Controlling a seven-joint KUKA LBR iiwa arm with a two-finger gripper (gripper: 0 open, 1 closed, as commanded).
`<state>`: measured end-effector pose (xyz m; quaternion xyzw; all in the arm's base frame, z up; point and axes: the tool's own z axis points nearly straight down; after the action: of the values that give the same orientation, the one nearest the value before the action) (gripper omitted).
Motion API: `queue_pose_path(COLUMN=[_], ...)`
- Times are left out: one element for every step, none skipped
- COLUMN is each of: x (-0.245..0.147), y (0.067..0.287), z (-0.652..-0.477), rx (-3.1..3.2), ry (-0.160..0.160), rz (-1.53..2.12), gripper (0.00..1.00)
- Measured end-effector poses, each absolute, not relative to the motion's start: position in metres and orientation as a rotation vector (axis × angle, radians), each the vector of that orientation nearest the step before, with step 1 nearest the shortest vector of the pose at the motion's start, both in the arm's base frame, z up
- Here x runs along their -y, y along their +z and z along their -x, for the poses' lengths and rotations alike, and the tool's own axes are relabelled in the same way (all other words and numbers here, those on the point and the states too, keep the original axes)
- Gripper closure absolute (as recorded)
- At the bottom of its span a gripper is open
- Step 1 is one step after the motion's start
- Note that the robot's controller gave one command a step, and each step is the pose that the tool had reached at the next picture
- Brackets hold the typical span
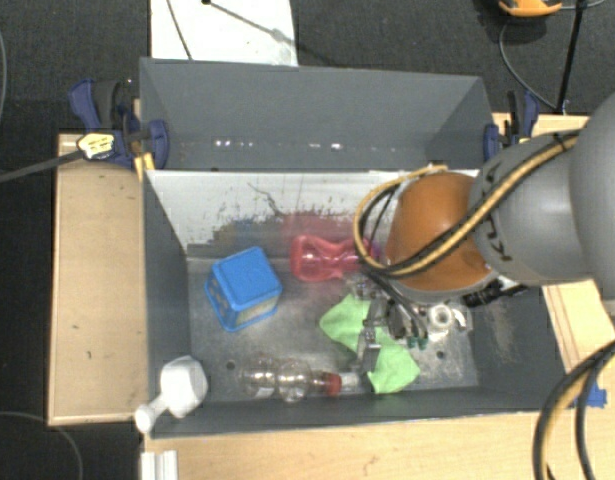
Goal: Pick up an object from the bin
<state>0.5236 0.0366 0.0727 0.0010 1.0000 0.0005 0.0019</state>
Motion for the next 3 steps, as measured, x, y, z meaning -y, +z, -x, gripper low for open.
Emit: queue_pose_path(x=[-0.033,0.001,-0.041], y=[0.081,0.096,0.079], z=[-0.522,-0.49,-0.481], rx=[-3.133,-3.142,-3.121], ry=[0.001,0.001,0.0], rz=[-0.228,-0.01,-0.367], gripper=[0.0,0.0,0.0])
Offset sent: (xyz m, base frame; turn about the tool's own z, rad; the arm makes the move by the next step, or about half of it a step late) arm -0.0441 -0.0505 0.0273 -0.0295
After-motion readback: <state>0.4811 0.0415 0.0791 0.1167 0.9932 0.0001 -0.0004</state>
